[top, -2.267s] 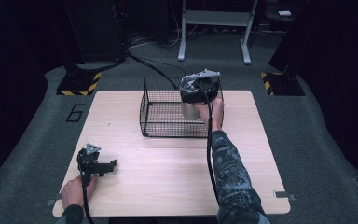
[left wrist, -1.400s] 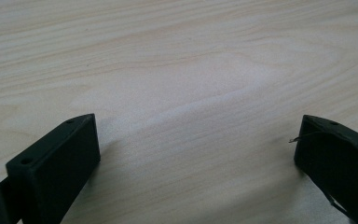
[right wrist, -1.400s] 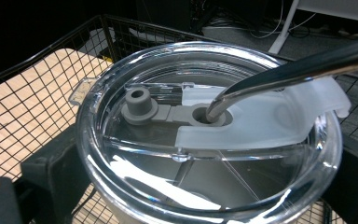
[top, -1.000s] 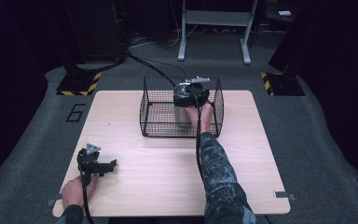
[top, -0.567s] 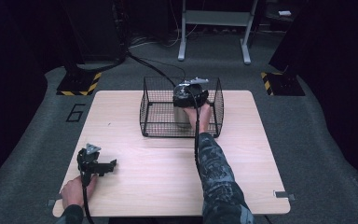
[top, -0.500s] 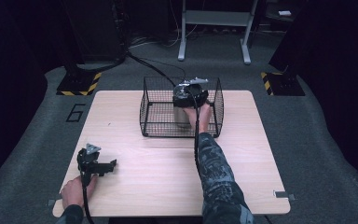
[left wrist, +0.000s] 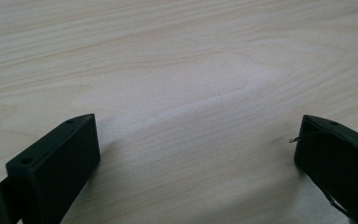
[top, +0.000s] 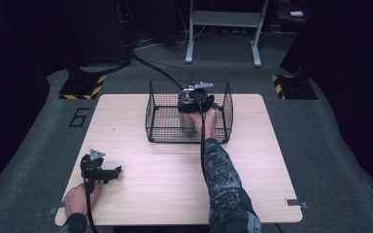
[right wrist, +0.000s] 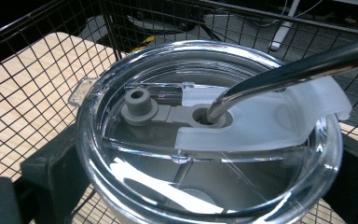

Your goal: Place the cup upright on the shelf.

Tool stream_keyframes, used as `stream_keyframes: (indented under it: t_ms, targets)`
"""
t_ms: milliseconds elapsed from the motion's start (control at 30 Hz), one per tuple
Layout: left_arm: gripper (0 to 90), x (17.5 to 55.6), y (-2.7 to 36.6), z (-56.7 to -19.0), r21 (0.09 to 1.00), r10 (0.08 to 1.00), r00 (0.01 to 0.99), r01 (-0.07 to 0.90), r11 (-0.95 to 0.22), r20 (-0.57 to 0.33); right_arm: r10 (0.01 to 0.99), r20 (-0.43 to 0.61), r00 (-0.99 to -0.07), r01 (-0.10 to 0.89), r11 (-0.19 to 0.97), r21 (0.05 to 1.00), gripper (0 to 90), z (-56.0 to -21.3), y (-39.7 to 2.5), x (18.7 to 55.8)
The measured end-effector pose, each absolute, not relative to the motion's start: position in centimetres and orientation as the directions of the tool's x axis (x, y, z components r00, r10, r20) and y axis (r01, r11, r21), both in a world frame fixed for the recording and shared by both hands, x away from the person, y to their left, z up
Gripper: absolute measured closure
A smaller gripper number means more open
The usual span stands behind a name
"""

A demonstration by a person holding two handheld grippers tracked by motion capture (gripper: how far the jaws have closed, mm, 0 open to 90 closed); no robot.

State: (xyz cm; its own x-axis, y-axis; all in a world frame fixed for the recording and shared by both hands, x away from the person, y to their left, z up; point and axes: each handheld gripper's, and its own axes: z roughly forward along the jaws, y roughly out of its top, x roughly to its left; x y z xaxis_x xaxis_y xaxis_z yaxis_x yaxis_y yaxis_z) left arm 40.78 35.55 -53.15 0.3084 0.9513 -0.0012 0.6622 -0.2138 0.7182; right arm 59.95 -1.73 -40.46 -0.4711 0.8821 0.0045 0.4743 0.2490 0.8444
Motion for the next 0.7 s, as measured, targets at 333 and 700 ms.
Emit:
stream_keyframes:
  t_ms: [333,700]
  targets:
    - [0.0,40.8,35.6,-53.2,0.718,0.951,0.309,0.662,-0.214,-0.001,0.865,0.021,-0.501,0.466,0.249,0.849,3.6,-41.1,-2.7,59.6]
    - [0.0,40.8,35.6,-53.1,0.716,0.951,0.31,0.664,-0.216,-0.002,0.833,-0.003,-0.553,0.459,0.308,0.833,3.6,-40.9,-3.0,59.2]
